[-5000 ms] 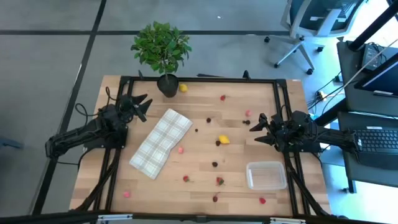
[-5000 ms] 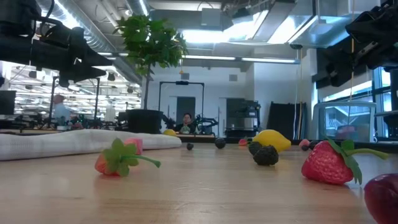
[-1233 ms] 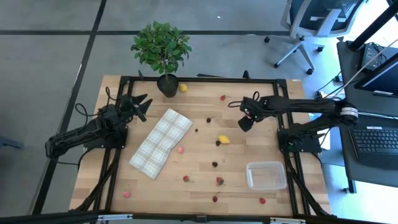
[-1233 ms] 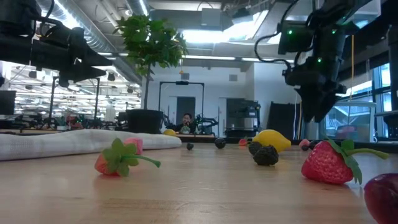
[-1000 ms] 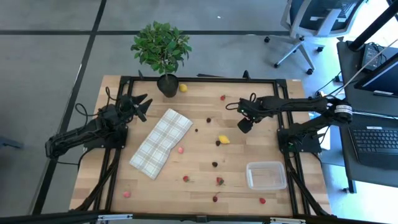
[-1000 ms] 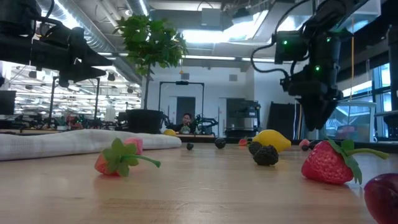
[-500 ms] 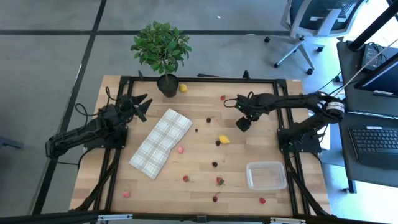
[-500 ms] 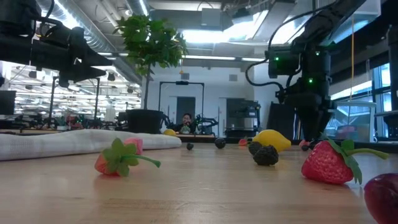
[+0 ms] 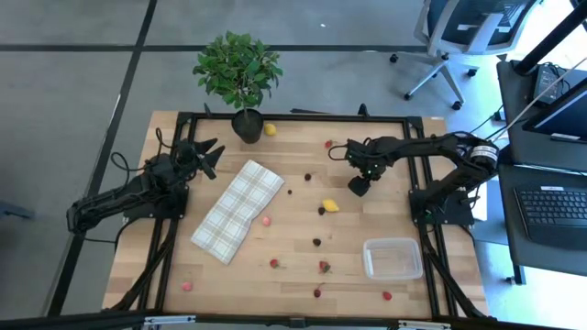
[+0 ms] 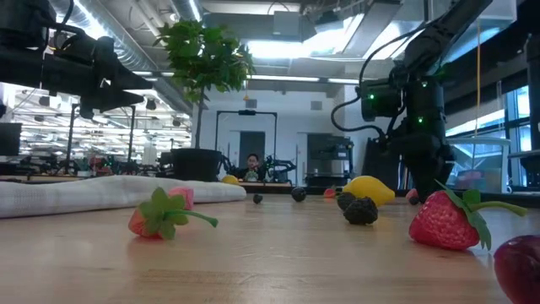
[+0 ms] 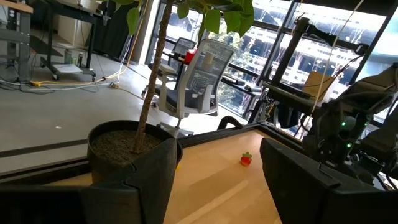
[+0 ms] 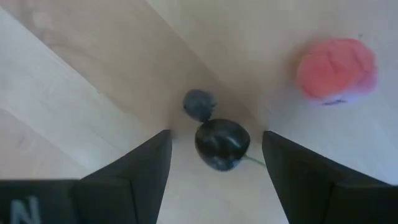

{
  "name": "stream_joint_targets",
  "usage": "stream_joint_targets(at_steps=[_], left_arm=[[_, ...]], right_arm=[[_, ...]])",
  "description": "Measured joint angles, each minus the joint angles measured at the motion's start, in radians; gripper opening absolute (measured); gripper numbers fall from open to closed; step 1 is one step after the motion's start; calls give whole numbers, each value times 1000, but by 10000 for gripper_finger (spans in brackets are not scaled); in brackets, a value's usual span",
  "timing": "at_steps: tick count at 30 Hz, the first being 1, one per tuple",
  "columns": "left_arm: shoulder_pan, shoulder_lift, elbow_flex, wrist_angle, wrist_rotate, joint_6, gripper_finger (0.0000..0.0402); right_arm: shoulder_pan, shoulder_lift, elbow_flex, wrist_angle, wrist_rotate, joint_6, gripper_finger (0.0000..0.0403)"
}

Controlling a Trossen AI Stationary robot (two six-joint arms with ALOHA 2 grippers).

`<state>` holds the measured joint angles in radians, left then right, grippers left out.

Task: Pick and placing Produce into tupperware
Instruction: Put the right black cherry into the transparent bin

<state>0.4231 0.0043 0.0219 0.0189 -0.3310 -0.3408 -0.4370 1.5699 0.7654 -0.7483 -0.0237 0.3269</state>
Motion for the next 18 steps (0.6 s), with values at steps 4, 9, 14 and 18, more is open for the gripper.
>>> stream_joint_targets(at_steps=[4, 9, 14, 18], left_arm=[[0, 0, 0, 0, 0, 0, 225], [0, 0, 0, 0, 0, 0, 225], [0, 0, 0, 0, -1, 0, 225], [0, 0, 0, 0, -1, 0, 225]], right_arm=[[0, 25, 4, 1, 0, -17, 232], [0, 28, 3, 3, 1, -22, 187], [0, 28, 2, 4, 3, -22, 146], [0, 29, 2, 3, 3, -22, 120]])
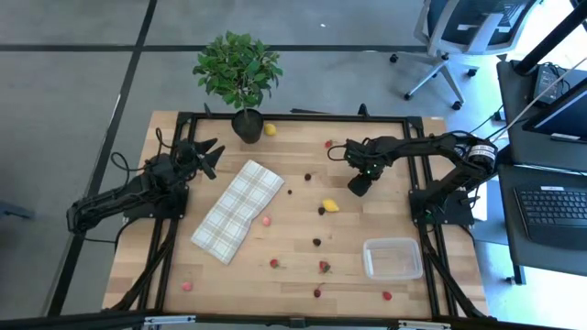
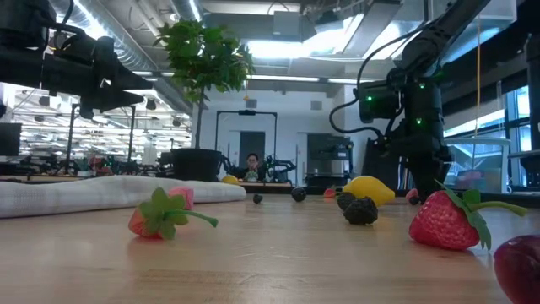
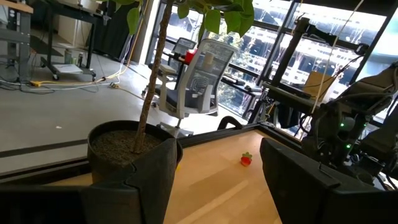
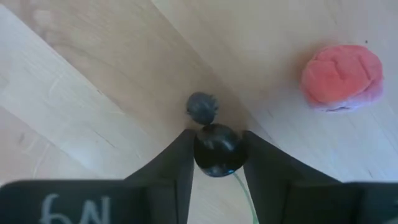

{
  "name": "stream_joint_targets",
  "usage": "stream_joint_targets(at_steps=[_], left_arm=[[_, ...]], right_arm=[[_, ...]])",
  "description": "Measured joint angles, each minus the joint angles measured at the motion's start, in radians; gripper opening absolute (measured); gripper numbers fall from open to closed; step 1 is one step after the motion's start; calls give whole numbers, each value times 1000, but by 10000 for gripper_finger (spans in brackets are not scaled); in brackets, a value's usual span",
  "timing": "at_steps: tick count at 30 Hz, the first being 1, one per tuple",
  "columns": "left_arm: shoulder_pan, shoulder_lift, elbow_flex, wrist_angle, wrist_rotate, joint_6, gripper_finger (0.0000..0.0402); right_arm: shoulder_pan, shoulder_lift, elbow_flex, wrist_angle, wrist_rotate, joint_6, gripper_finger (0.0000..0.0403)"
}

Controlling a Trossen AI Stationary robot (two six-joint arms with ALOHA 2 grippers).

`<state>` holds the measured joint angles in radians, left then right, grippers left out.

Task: Pick and placing Produce into tupperware
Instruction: Put the right black cherry into the transparent bin

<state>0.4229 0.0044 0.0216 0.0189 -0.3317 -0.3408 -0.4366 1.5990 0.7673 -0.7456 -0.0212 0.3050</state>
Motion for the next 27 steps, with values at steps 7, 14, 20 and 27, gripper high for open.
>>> stream_joint_targets(at_steps=[7, 14, 20, 27], left_arm=[[0, 0, 0, 0, 0, 2, 225], [0, 0, 0, 0, -1, 3, 225], [0, 0, 0, 0, 0, 2, 225], [0, 0, 0, 0, 0, 3, 225]], right_arm=[[7, 0, 28, -46, -1, 10, 117], [73, -69, 184, -287, -18, 157, 117], [247, -209, 330, -498, -93, 513, 118], [615, -353, 373, -533, -89, 1105, 118]])
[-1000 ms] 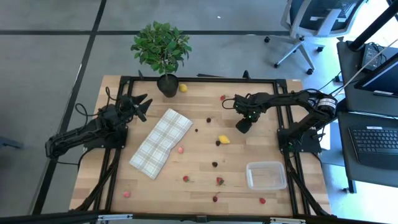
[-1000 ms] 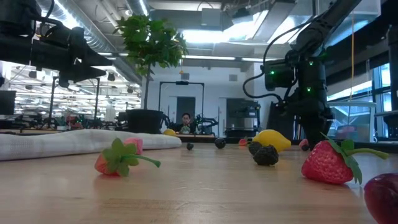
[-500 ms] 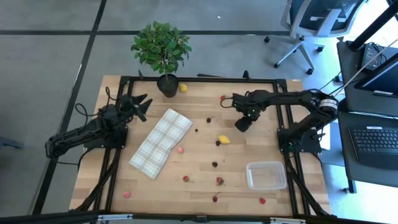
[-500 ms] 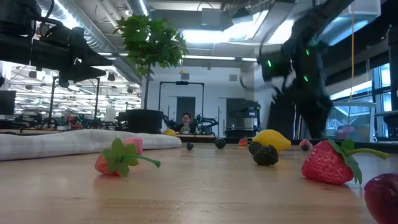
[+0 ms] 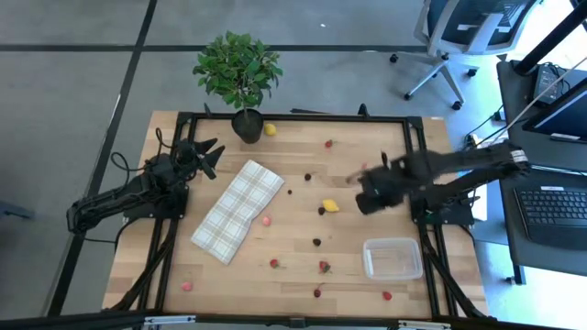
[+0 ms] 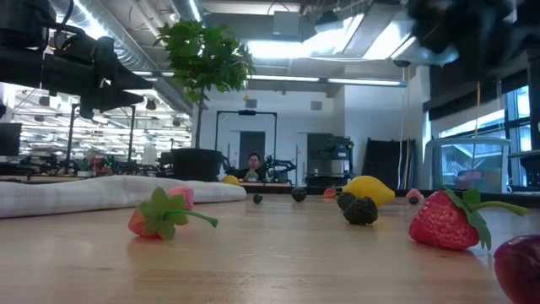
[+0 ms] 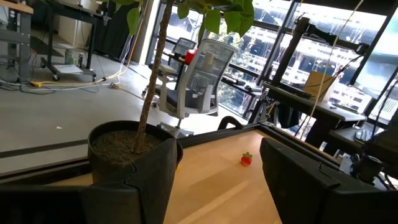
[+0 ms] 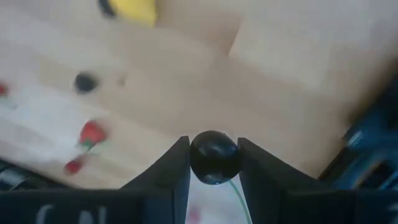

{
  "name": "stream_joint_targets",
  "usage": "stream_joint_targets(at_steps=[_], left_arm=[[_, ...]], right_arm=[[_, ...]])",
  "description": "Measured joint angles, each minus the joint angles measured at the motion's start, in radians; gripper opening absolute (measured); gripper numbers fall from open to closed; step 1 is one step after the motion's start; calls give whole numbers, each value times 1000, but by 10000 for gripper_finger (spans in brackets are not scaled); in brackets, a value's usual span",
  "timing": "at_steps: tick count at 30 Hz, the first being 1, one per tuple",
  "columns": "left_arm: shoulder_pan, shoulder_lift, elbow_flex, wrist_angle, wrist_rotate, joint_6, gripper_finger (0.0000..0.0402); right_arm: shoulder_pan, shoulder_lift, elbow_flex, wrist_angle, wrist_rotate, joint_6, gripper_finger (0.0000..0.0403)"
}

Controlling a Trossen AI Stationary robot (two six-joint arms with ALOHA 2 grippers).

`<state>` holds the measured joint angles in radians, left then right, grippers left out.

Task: Pick and placing Produce into tupperware
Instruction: Put the right black cherry into the transparent bin

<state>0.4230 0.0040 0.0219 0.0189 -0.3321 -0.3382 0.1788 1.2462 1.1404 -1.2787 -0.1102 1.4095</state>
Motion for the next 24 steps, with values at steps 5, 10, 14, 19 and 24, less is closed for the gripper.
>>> stream_joint_targets(at_steps=[5, 10, 14, 19, 24], left_arm=[[0, 0, 0, 0, 0, 0, 225], [0, 0, 0, 0, -1, 0, 225], [0, 0, 0, 0, -11, 1, 225], [0, 0, 0, 2, -27, 1, 225], [0, 0, 0, 2, -27, 1, 225]], right_arm=[[262, 40, 0, 48, 9, 323, 119], [436, 125, 0, 146, 11, 574, 119], [520, 205, 0, 134, 12, 717, 119], [550, 286, 0, 133, 12, 782, 119], [551, 352, 0, 145, 12, 785, 119]])
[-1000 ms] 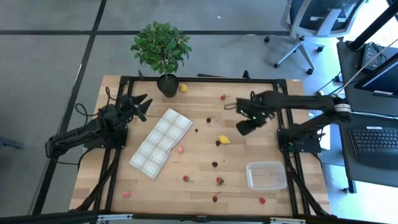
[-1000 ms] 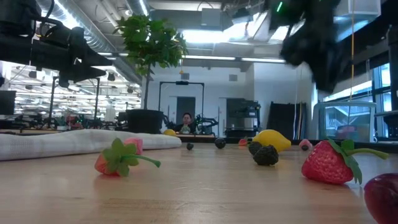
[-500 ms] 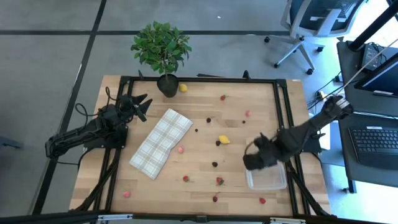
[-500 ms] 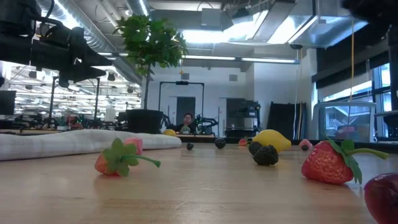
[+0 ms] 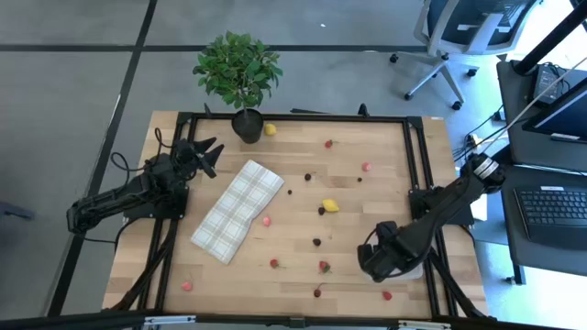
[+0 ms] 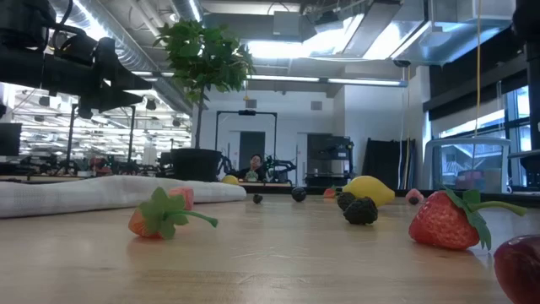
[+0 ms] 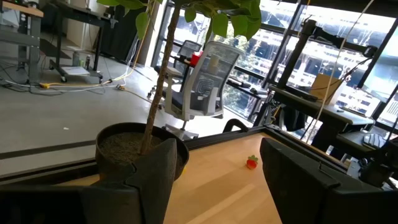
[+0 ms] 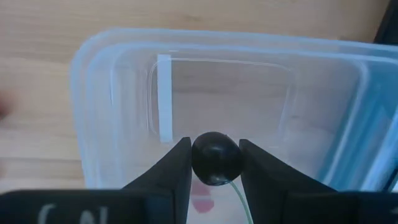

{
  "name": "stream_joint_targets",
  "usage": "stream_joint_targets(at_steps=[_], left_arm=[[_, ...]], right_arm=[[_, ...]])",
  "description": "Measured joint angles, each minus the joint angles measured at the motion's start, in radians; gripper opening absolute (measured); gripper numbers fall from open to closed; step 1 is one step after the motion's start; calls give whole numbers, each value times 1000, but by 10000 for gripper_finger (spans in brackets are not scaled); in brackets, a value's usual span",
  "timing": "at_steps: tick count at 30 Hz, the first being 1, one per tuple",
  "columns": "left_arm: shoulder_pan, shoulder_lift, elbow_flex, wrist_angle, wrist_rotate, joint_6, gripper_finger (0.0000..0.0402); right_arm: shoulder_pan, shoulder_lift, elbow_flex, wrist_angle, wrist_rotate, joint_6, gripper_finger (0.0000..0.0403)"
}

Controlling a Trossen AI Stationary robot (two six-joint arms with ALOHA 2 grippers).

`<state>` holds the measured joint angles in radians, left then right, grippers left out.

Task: Pick and placing Produce into tupperware
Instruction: Put the right black cherry into the transparent bin

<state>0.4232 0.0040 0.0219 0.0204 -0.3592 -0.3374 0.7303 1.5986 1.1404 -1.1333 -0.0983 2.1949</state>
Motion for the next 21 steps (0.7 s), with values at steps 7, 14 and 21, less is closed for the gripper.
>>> stream_joint_targets(at_steps=[7, 14, 21], left_arm=[[0, 0, 0, 0, 0, 0, 225], [0, 0, 0, 0, 0, 0, 225], [0, 0, 0, 0, 0, 0, 225]], right_arm=[[0, 72, 0, 55, -4, 4, 119], [0, 92, 0, 57, -8, 3, 123], [0, 92, 0, 60, -9, 3, 150]])
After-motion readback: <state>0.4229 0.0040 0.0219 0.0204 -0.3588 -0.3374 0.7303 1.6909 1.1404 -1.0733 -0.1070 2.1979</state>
